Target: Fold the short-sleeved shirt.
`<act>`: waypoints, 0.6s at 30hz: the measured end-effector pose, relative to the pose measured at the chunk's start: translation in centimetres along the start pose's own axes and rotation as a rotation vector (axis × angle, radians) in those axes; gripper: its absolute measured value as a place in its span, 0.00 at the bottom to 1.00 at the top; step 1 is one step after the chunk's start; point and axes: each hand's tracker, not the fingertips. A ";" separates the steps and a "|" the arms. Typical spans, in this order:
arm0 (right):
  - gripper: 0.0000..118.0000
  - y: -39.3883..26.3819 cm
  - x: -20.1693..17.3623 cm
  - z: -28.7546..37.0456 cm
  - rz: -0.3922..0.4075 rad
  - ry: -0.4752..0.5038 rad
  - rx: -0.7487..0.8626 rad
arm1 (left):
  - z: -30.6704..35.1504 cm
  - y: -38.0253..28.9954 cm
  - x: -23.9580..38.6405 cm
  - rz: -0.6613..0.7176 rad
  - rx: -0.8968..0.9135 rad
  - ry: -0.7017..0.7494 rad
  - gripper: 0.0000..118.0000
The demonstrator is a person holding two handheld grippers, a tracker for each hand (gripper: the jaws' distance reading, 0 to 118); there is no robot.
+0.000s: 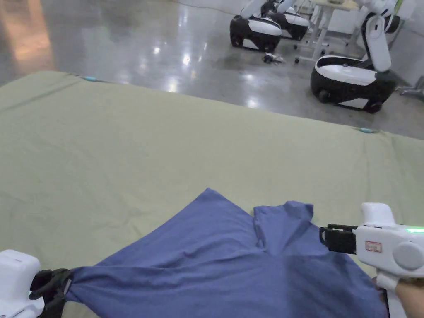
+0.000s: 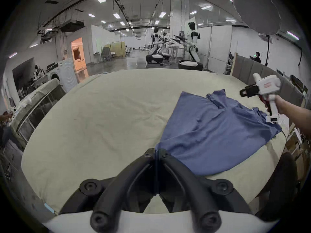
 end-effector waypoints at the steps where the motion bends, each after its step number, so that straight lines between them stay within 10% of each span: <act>1: 0.87 -0.1 0.2 -1.7 0.002 -0.009 -0.035 | -0.1 0.0 0.1 0.001 -0.002 0.004 0.00; 7: 0.80 -2.1 -0.2 -5.7 -0.047 -0.015 -0.168 | -1.3 0.1 0.4 0.015 -0.033 0.013 0.00; 9: 0.50 -1.9 -0.4 -4.0 -0.110 -0.011 -0.100 | -1.4 0.0 0.3 0.016 -0.040 0.013 0.00; 10: 0.11 -1.9 -0.7 -3.1 -0.076 -0.034 -0.079 | -1.3 0.1 0.5 0.015 -0.040 0.012 0.00; 11: 0.06 -2.0 -0.7 -2.4 -0.059 0.004 -0.079 | -1.3 0.3 0.7 0.015 -0.039 0.007 0.00; 18: 0.06 -1.3 -1.9 6.5 -0.039 0.050 0.086 | -0.5 1.7 1.2 0.008 -0.010 0.007 0.00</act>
